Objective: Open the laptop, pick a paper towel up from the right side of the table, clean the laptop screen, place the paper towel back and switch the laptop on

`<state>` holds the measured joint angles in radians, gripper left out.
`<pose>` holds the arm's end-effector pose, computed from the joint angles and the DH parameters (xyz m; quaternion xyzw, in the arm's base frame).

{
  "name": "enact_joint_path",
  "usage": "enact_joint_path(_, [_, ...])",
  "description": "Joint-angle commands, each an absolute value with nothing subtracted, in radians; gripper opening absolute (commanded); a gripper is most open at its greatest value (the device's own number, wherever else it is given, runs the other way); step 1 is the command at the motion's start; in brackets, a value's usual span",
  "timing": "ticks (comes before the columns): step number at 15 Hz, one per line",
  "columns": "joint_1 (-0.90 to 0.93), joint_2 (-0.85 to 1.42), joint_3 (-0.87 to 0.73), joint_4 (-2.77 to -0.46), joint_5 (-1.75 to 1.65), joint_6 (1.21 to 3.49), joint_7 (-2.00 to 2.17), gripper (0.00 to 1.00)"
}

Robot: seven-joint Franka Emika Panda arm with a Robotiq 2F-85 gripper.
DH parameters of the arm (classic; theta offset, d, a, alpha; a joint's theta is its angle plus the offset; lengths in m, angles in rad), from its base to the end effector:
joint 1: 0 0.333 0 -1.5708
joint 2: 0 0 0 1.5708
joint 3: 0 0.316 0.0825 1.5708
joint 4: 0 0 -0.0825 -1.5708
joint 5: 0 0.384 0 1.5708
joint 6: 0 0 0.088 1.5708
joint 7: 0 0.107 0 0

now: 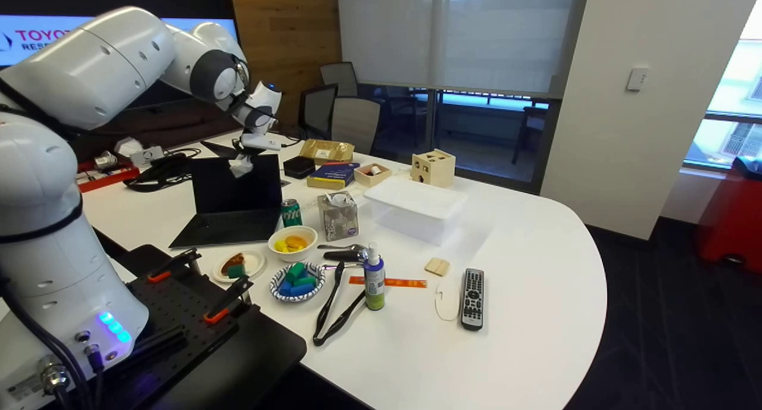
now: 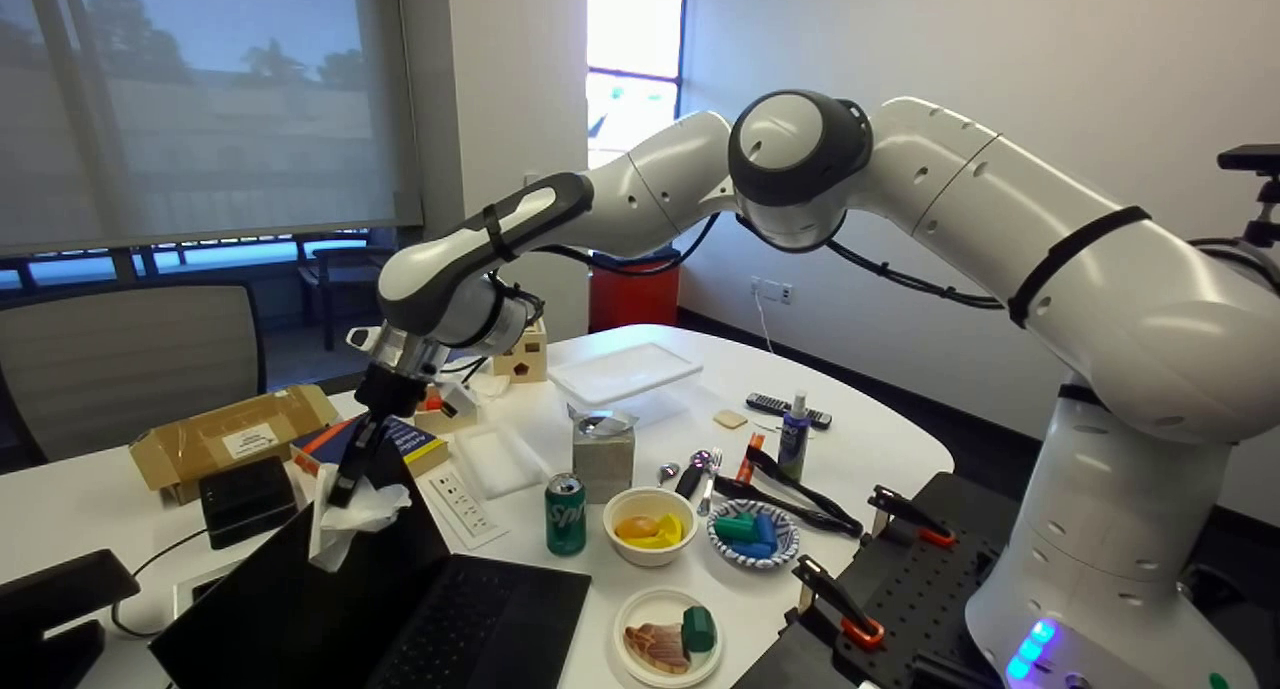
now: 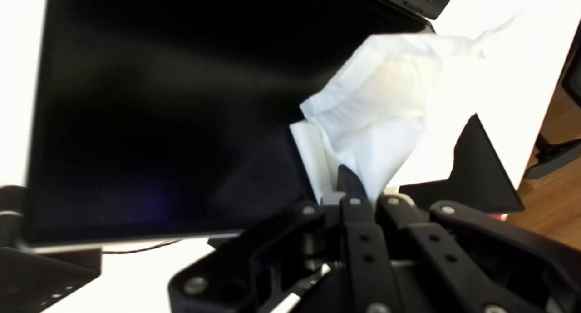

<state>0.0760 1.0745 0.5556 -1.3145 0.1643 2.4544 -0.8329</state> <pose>0.6693 0.3509 0.1610 -0.8286 -0.4748 -0.1183 0.2720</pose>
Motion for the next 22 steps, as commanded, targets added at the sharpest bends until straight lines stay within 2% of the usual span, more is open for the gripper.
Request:
enact_joint_path(1, [0.021,0.917,0.492,-1.502,0.181,2.574,-0.707,0.0])
enact_joint_path(7, [-0.114,0.748,0.409,-1.662,0.188,2.794,-0.613,0.0])
enact_joint_path(12, [-0.178,0.742,0.235,-1.655,0.135,2.862,-0.516,0.0])
enact_joint_path(16, [-0.147,0.781,0.031,-1.631,0.047,2.895,-0.344,0.0])
enact_joint_path(22, [0.035,0.863,-0.311,-1.597,-0.099,2.791,0.053,0.0])
